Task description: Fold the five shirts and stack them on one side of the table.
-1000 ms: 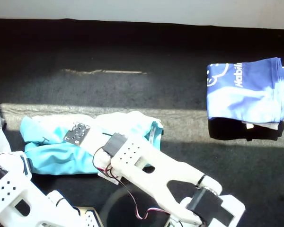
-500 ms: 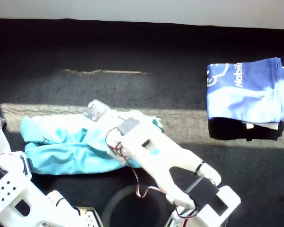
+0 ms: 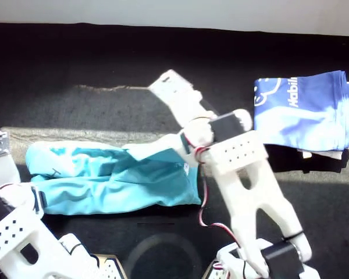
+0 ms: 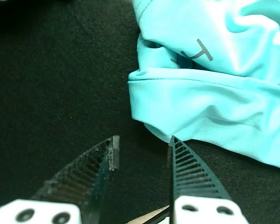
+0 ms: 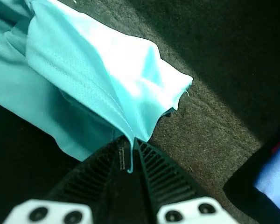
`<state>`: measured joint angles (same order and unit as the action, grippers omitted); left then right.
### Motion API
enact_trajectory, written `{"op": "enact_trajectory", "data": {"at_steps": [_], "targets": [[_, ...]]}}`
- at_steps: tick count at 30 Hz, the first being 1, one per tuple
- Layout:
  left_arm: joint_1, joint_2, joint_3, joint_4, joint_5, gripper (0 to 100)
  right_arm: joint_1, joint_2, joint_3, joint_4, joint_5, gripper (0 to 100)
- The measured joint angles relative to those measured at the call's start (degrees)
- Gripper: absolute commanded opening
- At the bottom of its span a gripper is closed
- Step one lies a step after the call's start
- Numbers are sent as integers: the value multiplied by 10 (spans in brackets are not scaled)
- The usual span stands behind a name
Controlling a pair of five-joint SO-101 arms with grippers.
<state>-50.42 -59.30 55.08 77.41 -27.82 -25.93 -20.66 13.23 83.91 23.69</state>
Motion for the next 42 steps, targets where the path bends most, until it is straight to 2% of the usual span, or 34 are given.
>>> {"op": "enact_trajectory", "data": {"at_steps": [7, 12, 14, 21, 28, 34, 42], "targets": [[96, 47, -86, 0, 63, 181, 135, -68, -6, 53, 66, 6], [137, 229, -208, 1, 124, 181, 240, -105, -6, 56, 90, 6], [154, 330, -283, 28, 155, 181, 267, -113, -4, 61, 99, 6], [258, 658, -615, 200, 249, 181, 282, -133, 69, 62, 113, 6], [359, 872, -866, 222, 271, 181, 282, -191, 139, 62, 113, 6], [418, 970, -908, 224, 271, 181, 282, -268, 220, 62, 113, 6], [423, 1029, -910, 224, 270, 181, 282, -309, 259, 62, 113, 6]]}}
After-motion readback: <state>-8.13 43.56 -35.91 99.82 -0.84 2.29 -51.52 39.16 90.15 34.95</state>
